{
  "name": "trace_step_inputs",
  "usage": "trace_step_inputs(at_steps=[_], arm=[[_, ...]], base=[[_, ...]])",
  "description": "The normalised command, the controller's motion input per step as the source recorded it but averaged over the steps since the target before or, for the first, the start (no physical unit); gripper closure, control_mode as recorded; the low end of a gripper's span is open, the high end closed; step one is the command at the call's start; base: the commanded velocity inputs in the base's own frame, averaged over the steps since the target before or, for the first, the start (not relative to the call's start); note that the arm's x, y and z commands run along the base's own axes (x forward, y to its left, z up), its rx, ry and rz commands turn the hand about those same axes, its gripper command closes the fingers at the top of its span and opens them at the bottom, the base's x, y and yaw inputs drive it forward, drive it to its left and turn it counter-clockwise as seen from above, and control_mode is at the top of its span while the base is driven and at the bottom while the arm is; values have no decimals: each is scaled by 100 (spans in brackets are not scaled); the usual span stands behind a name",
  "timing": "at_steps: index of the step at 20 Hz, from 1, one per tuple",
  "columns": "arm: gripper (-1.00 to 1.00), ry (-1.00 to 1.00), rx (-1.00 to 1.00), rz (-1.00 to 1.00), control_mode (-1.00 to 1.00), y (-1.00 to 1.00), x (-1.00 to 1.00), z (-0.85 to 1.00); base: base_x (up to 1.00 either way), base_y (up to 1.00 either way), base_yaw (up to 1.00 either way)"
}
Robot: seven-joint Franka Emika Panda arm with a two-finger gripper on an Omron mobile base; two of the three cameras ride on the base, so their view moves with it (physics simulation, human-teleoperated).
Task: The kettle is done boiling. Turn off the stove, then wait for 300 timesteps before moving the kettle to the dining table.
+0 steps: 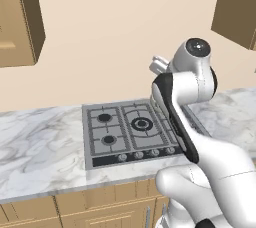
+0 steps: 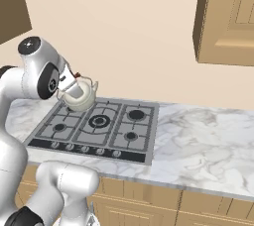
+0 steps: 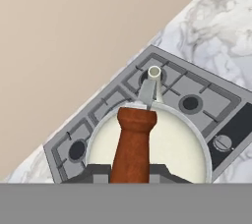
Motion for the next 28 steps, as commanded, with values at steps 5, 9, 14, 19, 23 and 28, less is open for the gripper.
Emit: trace_step_inputs(at_steps=[5, 9, 14, 19, 23, 28], arm=[[100, 0, 0, 0, -100, 0, -2, 0], [100, 0, 0, 0, 100, 0, 0, 0], [100, 0, 0, 0, 100, 0, 0, 0], [100, 0, 0, 0, 100, 0, 0, 0], [100, 0, 0, 0, 100, 0, 0, 0], [100, 0, 0, 0, 100, 0, 0, 0]], base=[[0, 0, 0], [-52, -1, -16], [-44, -1, -26], [-20, 0, -36], [-10, -2, -48], [-25, -6, -52]])
